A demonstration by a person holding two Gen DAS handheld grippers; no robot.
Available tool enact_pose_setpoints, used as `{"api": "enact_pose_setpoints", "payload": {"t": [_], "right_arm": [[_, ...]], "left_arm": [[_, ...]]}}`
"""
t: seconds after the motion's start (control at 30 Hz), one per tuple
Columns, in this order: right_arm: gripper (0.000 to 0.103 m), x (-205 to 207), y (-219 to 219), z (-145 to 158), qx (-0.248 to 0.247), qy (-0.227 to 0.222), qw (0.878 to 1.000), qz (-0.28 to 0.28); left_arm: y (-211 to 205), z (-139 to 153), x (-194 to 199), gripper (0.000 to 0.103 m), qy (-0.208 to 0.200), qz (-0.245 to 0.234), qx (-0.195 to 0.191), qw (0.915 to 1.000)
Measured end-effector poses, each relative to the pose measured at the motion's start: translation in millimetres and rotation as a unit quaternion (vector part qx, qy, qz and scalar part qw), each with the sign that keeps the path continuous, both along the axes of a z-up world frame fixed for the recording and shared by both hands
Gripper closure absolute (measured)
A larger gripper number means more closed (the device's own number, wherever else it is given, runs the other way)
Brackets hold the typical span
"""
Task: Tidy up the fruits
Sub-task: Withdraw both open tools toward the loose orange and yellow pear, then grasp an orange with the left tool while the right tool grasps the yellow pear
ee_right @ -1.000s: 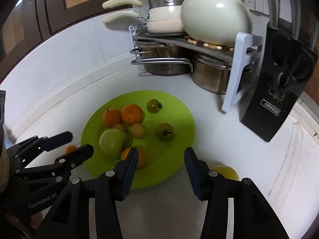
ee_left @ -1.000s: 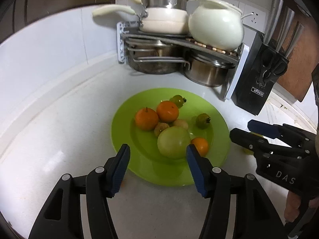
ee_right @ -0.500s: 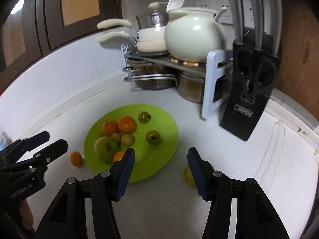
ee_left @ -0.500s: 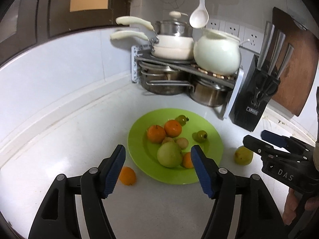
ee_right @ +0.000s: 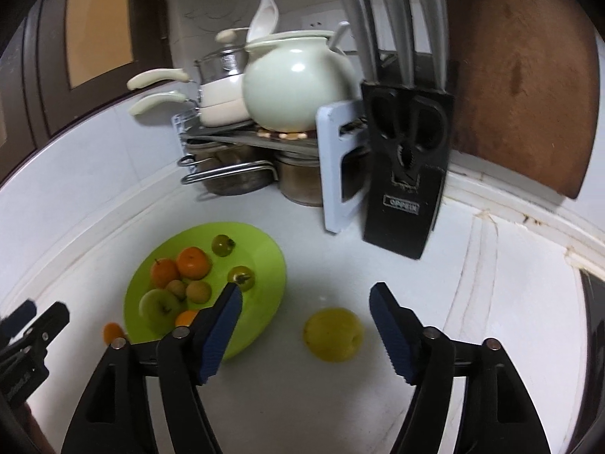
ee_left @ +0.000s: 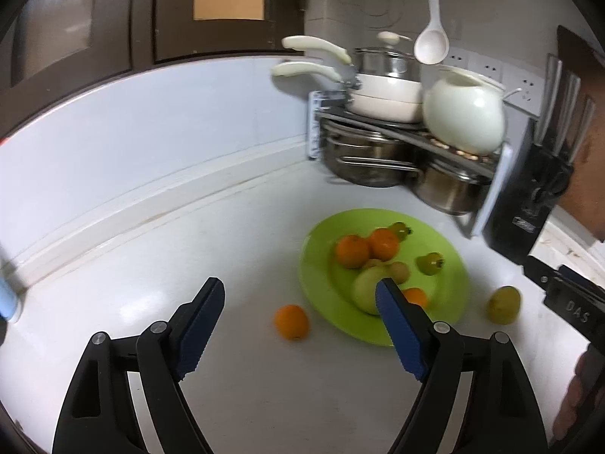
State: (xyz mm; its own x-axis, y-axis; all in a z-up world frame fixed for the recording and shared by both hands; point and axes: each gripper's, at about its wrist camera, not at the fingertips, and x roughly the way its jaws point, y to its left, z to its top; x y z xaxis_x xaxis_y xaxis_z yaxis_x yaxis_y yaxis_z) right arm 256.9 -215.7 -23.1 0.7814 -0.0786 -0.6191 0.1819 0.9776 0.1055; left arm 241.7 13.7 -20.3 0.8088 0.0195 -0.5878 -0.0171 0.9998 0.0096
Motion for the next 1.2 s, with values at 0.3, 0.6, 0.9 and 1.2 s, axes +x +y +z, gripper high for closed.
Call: {"api": "enact_pose_setpoints", "payload": {"t": [0.3, 0.6, 0.9, 1.2], "right_arm": [[0.030, 6.7, -5.5, -23.6, 0.001, 0.035, 0.999, -0.041], [0.030, 14.7, -8.0, -48.5, 0.004, 0.073, 0.996, -0.058], [0.030, 24.8, -8.3, -64.2, -0.004, 0.094, 0.994, -0.064], [0.031, 34.4, -7.4, -72.2, -0.005, 0.108, 0.992, -0.061]], "left_arm": [[10.5, -20.8, 4.7, 0.019, 0.013, 0.046, 0.008, 0.9988], [13.7, -44.9, 16.8, 0.019, 0.045, 0.057, 0.013, 0.9973], [12.7, -66.5, 35.0, 0.019, 0.072, 0.046, 0.016, 0.9962], [12.9, -81.3, 55.1, 0.034, 0.099, 0.027, 0.003, 0.9947]]}}
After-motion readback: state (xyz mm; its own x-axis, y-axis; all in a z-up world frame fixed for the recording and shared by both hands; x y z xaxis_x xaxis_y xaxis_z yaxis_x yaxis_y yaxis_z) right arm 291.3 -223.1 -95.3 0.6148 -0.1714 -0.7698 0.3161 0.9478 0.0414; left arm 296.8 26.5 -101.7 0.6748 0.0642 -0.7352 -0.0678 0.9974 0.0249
